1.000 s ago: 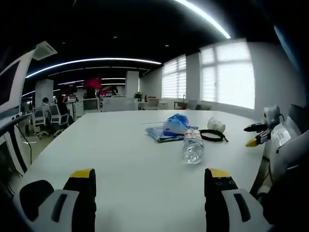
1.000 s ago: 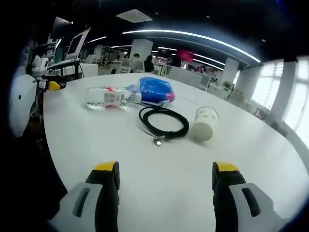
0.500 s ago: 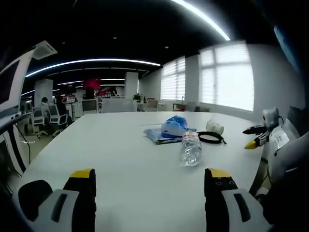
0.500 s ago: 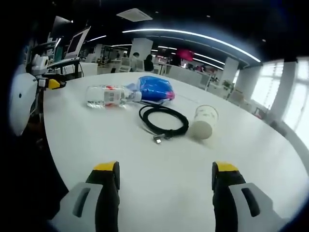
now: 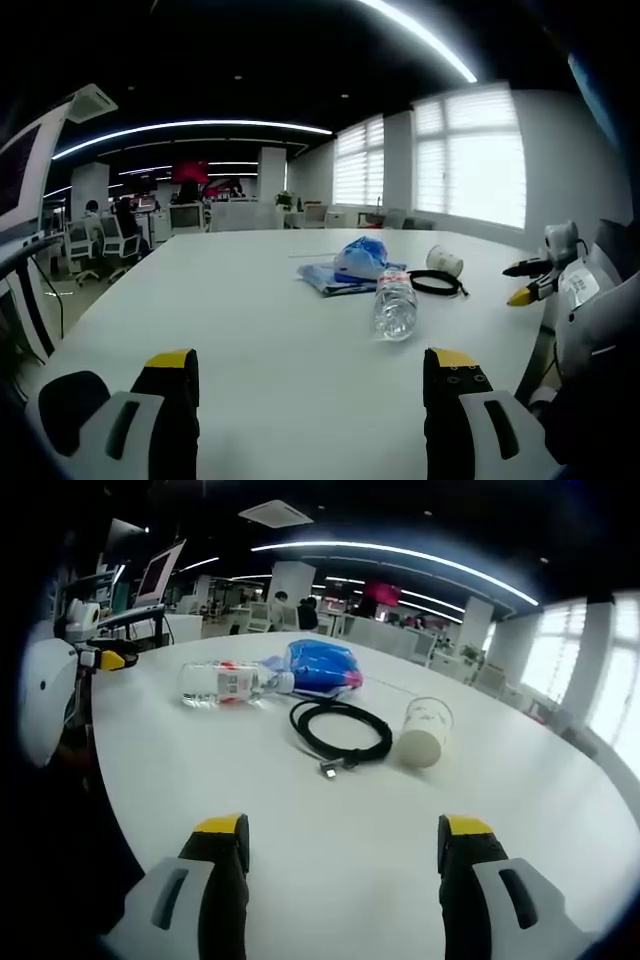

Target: Arrange the tabletop items into an orderly group along one side of the table until the central work area is clear of visible clutter.

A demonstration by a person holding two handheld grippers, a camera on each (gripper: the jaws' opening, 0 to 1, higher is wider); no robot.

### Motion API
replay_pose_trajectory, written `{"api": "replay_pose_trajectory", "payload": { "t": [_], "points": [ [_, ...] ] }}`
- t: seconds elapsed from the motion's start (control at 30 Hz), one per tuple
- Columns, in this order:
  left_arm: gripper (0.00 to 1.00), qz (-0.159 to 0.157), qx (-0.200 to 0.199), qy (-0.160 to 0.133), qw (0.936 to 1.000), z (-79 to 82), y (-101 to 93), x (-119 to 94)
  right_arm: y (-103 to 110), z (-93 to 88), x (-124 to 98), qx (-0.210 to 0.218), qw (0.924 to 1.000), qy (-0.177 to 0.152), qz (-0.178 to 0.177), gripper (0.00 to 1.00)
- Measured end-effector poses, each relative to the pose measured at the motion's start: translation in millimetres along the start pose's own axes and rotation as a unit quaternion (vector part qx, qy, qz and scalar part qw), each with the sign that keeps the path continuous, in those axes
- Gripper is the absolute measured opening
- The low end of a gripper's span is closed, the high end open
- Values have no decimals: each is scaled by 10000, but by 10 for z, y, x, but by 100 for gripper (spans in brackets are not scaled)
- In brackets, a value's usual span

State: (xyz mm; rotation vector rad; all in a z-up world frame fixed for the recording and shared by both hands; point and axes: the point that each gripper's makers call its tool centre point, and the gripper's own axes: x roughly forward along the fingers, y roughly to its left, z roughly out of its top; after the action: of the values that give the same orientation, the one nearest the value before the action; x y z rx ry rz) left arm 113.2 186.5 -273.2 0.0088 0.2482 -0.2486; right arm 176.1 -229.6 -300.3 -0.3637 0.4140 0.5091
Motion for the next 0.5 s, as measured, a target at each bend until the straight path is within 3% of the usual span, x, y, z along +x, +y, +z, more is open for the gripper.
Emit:
{"api": "replay_pose_trajectory", "payload": {
  "t": [0.5],
  "points": [
    [92, -53, -11, -24, 10000, 17, -33, 10, -21, -35, -3, 97, 9999, 19, -17, 73]
  ]
}}
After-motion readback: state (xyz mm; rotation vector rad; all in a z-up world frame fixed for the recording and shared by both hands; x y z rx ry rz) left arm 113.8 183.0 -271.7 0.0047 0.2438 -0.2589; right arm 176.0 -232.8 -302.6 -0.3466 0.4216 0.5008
